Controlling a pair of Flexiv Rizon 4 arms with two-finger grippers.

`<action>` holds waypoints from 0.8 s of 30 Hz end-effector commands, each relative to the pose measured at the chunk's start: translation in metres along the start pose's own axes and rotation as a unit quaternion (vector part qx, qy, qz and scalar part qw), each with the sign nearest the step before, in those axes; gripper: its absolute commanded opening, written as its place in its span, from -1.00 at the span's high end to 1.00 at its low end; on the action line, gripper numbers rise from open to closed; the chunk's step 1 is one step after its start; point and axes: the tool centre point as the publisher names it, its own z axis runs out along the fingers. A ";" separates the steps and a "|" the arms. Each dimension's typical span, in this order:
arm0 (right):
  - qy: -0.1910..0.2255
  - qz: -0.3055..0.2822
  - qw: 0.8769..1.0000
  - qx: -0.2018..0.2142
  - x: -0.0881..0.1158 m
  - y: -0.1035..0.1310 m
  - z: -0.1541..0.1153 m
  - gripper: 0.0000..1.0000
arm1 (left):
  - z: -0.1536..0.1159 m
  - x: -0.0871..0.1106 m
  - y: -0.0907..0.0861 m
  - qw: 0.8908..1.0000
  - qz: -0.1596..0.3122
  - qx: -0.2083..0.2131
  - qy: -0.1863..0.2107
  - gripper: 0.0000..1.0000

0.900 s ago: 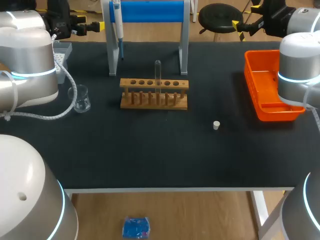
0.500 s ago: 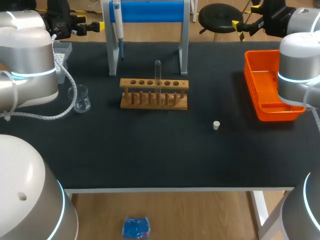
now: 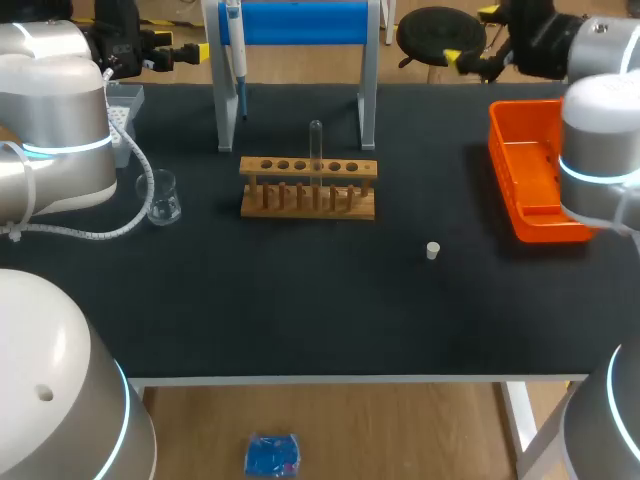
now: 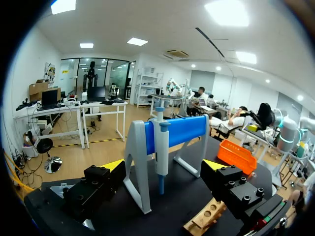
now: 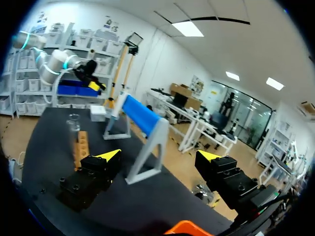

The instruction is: Invert the test tube, pick up the pipette, mount the tip to pipette, aspirate from beaker and dispense into the tube, eject the tip, return the pipette, and cap with the stopper.

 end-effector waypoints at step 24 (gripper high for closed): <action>0.285 -0.019 0.941 -0.179 0.144 -0.008 -0.078 -1.00 | 0.000 0.000 -0.001 1.000 0.000 -0.002 0.001 -1.00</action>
